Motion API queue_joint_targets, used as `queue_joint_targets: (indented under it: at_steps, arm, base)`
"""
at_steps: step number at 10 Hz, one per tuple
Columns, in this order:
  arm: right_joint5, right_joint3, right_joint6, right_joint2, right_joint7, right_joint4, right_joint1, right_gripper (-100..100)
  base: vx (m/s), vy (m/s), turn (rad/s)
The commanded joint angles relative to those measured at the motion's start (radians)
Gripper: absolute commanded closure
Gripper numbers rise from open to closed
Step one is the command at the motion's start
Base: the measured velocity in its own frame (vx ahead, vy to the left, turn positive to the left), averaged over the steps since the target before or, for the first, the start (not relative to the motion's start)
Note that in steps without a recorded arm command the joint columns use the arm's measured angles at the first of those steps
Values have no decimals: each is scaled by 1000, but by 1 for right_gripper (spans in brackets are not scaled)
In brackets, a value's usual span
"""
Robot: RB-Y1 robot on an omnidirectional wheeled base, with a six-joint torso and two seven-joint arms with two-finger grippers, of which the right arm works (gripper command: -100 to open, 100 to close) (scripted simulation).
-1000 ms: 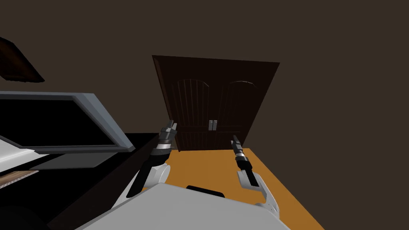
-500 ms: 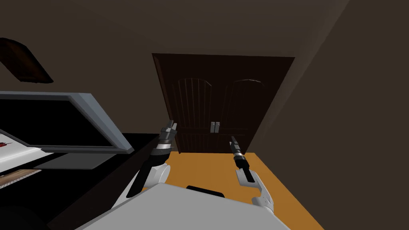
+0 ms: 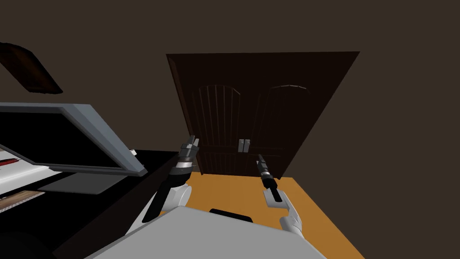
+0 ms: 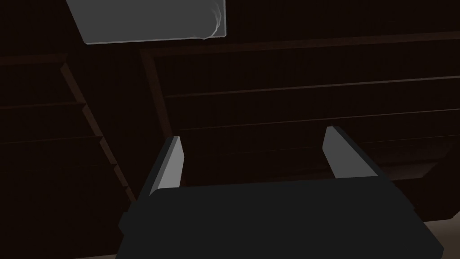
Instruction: Pull the door open
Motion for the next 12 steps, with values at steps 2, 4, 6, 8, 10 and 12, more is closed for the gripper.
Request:
queue_joint_targets:
  at_steps: [2, 4, 6, 8, 10, 12]
  arm:
    - [12, -2, 4, -1, -20, 50, -28, -100]
    - [22, -3, 6, 1, -33, 83, -45, -100]
    - [30, -3, 9, 3, -45, 113, -62, -100]
    - [32, -4, 9, 5, -45, 118, -66, -100]
    - [17, -47, 7, -37, -56, 144, -46, -100]
    - [2, -85, 5, -75, -65, 166, -31, -100]
  base:
    - [130, -6, 60]
    - [123, -11, 47]
    - [165, -32, 61]
    - [139, -25, 32]
    - [-44, -7, -54]
    - [-51, -6, -18]
